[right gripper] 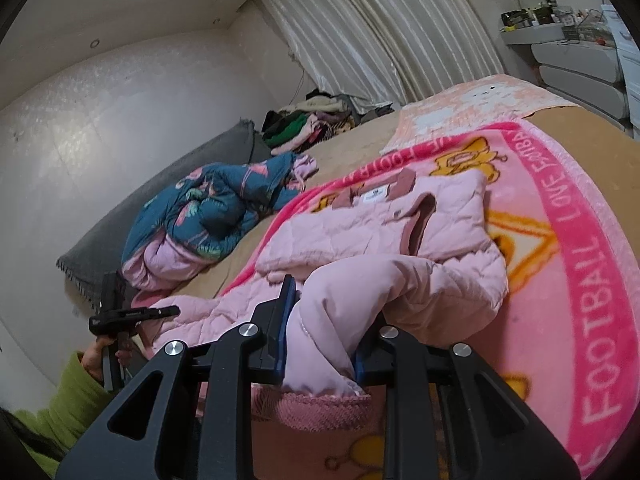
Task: Fold large clothes
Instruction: 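Lift the hem with both tools and fold it toward the collar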
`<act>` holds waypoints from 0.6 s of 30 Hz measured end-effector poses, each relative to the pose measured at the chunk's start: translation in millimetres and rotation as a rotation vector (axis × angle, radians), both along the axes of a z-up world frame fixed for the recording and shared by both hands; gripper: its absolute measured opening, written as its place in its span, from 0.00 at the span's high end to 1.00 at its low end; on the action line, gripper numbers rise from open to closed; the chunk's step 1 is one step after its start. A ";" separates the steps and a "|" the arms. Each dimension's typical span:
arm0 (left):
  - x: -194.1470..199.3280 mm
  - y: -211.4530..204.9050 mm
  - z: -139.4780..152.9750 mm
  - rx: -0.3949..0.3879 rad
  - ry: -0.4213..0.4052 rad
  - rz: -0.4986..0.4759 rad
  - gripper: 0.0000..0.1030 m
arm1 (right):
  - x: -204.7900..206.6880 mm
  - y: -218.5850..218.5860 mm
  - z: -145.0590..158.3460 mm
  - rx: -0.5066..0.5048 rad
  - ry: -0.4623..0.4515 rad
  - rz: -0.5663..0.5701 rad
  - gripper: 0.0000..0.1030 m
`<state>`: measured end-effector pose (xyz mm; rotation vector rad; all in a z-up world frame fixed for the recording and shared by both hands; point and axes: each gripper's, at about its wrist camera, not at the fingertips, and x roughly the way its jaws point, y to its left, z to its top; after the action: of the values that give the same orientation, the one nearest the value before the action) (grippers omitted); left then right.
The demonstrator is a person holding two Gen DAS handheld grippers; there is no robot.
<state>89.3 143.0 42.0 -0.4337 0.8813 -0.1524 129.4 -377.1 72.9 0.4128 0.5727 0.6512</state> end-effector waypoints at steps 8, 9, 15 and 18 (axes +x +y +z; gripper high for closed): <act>11.8 3.4 15.8 -0.026 -0.044 0.027 0.89 | 21.5 -3.0 8.5 0.033 -0.020 -0.034 0.79; 13.4 3.1 17.7 -0.027 -0.049 0.029 0.89 | 22.7 -3.8 9.0 0.036 -0.022 -0.036 0.79; 24.4 3.5 29.3 -0.026 -0.081 0.057 0.89 | 36.0 -7.1 12.5 0.046 -0.034 -0.059 0.79; 29.5 0.8 37.1 -0.007 -0.096 0.066 0.89 | 43.7 -9.3 14.1 0.048 -0.039 -0.070 0.79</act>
<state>118.7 143.9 79.1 -0.4581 0.7715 -0.1152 173.1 -386.4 87.1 0.4625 0.5042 0.6059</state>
